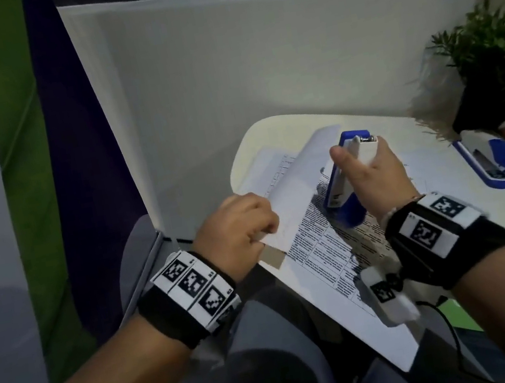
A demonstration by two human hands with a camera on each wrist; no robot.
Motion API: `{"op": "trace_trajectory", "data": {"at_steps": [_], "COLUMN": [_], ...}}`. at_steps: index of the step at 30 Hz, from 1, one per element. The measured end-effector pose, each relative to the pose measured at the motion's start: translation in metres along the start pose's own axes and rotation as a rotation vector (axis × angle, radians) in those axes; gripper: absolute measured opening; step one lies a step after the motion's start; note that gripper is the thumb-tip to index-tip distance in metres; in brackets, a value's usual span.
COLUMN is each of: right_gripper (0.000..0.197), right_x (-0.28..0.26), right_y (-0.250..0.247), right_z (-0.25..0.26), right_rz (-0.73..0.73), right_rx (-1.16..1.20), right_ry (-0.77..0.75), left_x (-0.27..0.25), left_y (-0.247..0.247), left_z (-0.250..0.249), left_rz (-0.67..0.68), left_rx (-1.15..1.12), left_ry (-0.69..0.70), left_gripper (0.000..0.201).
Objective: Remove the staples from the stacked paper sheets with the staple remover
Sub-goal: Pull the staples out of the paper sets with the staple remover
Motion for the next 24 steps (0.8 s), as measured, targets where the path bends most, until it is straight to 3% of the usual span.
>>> {"op": "trace_trajectory", "data": {"at_steps": [3, 6, 10, 12, 14, 17, 20, 24], "right_gripper": [0.048, 0.027, 0.016, 0.017, 0.022, 0.035, 0.03, 0.021], "right_x": [0.002, -0.001, -0.012, -0.017, -0.021, -0.023, -0.021, -0.022], "right_y": [-0.003, -0.005, -0.008, -0.013, -0.015, -0.009, 0.006, 0.02], "right_z": [-0.004, -0.004, 0.016, 0.04, 0.07, 0.103, 0.115, 0.116], "right_rz": [0.004, 0.006, 0.024, -0.049, -0.046, 0.037, 0.142, 0.22], "right_rx": [0.064, 0.032, 0.144, 0.369, 0.554, 0.496, 0.335, 0.323], "right_ry": [0.046, 0.011, -0.089, -0.179, -0.325, -0.479, -0.503, -0.498], "left_x": [-0.005, -0.005, -0.007, -0.005, -0.002, 0.0, 0.002, 0.005], "left_y": [0.004, 0.003, 0.0, -0.001, -0.003, -0.006, -0.012, -0.02], "left_z": [-0.001, 0.0, 0.012, 0.013, 0.009, 0.001, -0.007, -0.014], "left_rz": [0.015, -0.022, -0.234, -0.269, -0.259, -0.232, -0.222, -0.237], "left_rx": [0.025, -0.037, -0.462, -0.62, -0.699, -0.74, -0.756, -0.758], "left_ry": [0.044, -0.009, -0.494, -0.611, -0.626, -0.598, -0.555, -0.501], "left_gripper": [0.031, 0.024, 0.034, 0.037, 0.035, 0.03, 0.032, 0.034]}}
Point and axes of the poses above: each hand's wrist, its own x-axis towards the middle knuckle, its own y-axis out of the palm, z = x × y, the point moved 4 cm from there along x, towards the middle knuckle, and after that the axes turned 7 degrees about x, right-handed, at the moved point
